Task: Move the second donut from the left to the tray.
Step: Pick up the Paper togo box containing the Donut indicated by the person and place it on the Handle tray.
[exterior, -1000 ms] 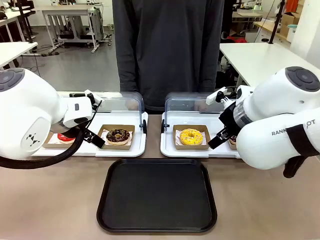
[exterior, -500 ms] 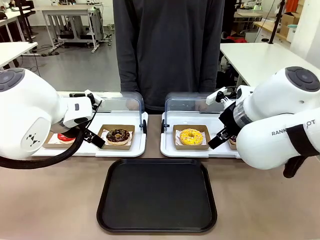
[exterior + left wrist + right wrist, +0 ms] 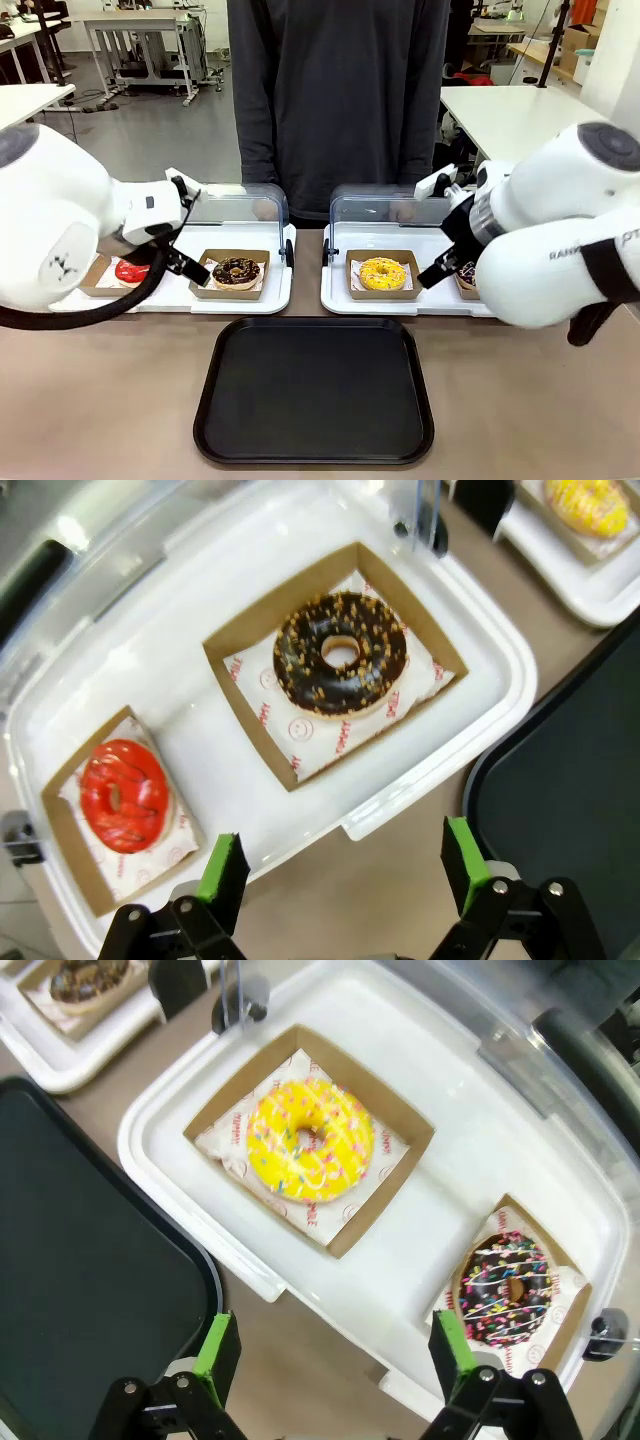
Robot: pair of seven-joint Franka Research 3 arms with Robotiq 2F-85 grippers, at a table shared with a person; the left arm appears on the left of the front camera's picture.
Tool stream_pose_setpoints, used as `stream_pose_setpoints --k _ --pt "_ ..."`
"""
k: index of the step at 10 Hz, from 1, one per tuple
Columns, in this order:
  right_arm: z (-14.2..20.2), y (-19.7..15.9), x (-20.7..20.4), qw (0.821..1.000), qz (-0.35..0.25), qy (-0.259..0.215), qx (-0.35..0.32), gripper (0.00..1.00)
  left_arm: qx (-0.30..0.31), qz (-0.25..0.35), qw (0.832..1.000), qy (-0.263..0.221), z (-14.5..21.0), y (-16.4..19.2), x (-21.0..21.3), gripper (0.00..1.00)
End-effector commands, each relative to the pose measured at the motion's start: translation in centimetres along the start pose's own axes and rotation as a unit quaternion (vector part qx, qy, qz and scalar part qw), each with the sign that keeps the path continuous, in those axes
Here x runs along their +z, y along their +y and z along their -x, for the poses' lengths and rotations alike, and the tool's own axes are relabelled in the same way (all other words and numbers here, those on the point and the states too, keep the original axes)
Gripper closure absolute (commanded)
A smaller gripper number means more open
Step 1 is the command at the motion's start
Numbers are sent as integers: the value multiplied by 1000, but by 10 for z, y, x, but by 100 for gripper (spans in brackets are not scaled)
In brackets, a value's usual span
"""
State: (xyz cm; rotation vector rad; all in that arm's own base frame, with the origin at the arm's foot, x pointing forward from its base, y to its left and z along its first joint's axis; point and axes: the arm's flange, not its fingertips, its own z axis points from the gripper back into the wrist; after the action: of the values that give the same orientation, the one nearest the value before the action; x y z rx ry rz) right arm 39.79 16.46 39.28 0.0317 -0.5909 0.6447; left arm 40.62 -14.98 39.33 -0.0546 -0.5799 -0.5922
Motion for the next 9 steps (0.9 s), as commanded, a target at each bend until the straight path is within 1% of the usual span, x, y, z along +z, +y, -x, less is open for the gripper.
stream_pose_setpoints --k 1,2,3,5,6,7,8,9 --pt "-23 -28 47 1000 -21 -21 -6 0 3 45 999 -18 -16 38 49 0" --pt "-26 -49 73 999 -36 -36 -17 0 -3 71 997 -22 -19 57 76 0" --pt "-23 -76 94 997 -58 -53 -26 0 -23 99 994 -27 -19 76 96 0" --pt "-1 -137 122 989 -112 -94 -29 0 -64 145 987 -34 0 120 124 0" --pt "20 -169 132 983 -135 -118 -28 0 -85 174 980 -40 18 148 138 0" --pt "45 -199 142 977 -152 -145 -35 0 -96 205 972 -66 37 174 147 0" --pt "74 -227 150 972 -161 -168 -43 0 -97 229 962 -111 59 207 158 0" --pt "100 -246 154 969 -158 -182 -58 0 -83 239 956 -146 81 232 168 0"
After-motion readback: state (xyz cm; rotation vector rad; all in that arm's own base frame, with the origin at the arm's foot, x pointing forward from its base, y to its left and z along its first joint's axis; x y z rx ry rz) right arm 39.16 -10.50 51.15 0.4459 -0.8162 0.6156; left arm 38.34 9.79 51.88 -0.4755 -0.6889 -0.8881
